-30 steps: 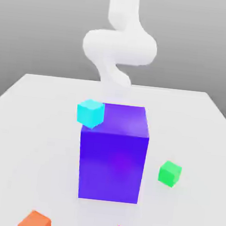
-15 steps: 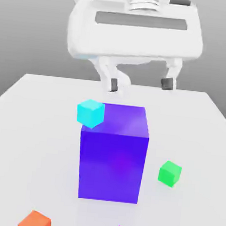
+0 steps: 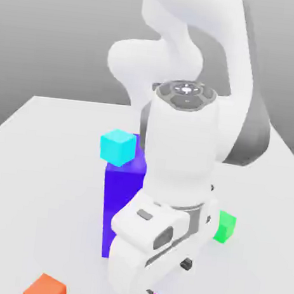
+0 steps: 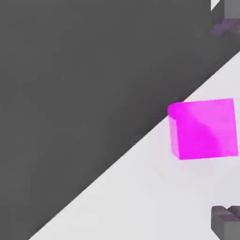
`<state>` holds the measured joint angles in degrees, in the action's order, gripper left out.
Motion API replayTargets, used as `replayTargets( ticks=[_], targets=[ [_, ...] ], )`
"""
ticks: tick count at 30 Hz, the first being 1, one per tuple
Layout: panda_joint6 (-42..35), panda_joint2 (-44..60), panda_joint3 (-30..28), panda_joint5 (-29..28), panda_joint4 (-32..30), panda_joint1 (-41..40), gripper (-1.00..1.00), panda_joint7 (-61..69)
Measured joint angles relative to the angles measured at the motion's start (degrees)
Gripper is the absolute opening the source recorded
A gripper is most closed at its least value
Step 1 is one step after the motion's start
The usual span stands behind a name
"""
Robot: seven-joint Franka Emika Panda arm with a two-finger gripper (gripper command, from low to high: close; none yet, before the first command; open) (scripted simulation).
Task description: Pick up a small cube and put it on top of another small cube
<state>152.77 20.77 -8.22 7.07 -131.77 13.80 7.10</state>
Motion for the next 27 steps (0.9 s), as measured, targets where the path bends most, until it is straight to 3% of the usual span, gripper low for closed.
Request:
replayTargets(
  ticks=[3,4,11,15,27],
  targets=[
    [4.6,6.3,1.3,1.0,1.2,-1.0,0.0,1.4],
    [5.9,8.1,1.7,1.6,1.6,-1.3,-1.0,1.8],
    [6.1,8.4,1.8,1.6,1.7,-1.3,-1.0,1.9],
    [0.6,1.3,0.2,-0.3,0.1,-0.2,-1.0,0.5],
    [-0.1,-22.1,10.2,2.2,-23.1,12.3,-1.0,-3.2]
  ],
)
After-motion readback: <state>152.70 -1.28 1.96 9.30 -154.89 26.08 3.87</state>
